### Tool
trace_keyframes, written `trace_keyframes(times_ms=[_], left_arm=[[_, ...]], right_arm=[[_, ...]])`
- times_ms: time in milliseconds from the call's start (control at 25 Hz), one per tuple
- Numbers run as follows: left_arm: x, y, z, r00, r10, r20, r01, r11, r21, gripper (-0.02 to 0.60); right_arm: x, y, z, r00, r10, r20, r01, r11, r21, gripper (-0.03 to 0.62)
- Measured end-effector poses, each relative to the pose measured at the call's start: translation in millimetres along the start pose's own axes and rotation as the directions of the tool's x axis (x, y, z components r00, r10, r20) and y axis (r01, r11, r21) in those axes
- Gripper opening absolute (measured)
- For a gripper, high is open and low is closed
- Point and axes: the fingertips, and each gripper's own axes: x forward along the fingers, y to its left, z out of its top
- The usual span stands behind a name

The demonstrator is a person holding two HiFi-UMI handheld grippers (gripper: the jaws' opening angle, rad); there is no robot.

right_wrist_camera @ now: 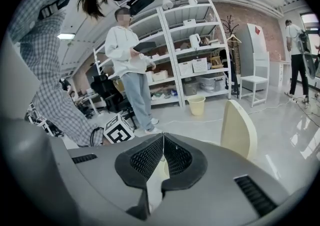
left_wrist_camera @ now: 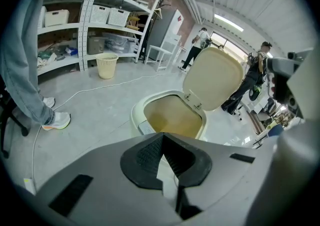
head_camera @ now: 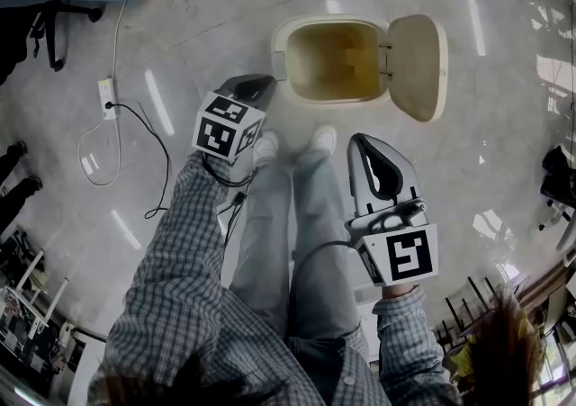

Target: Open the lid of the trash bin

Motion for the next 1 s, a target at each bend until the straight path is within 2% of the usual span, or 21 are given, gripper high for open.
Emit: trace_keyframes(times_ms=[160, 440, 680, 800, 1000], left_arm=[[-13.1, -4.1, 0.5, 1.000, -0.011, -0.015, 0.012, 1.000, 0.023, 0.005], [-44.0, -11.1, 17.7, 1.000, -0.016, 0.019, 0.016, 1.000, -0.003, 0.005], [-69.3, -22.6, 36.9, 0.997, -0.010, 0.075, 0.013, 0.999, -0.032, 0.005], [-80.7, -31.1, 50.4, 0.993, -0.010, 0.115, 0.017, 0.998, -0.058, 0.005], [-100.0, -58.3, 77.7, 0.986, -0.047, 0.158, 0.053, 0.998, -0.033, 0.005]], right_arm=[[-4.0, 1.8, 9.5, 1.000, -0.002, 0.007, 0.002, 1.000, -0.006, 0.020], [-13.8, 2.9, 30.8, 1.000, -0.023, 0.013, 0.023, 1.000, -0.016, 0.020], [-29.0, 3.2, 47.0, 0.999, -0.032, 0.029, 0.033, 0.999, -0.042, 0.020], [-38.0, -0.7, 55.8, 0.998, -0.044, 0.049, 0.045, 0.999, -0.024, 0.020], [-52.3, -8.4, 76.6, 0.993, -0.077, 0.084, 0.079, 0.997, -0.017, 0.020]])
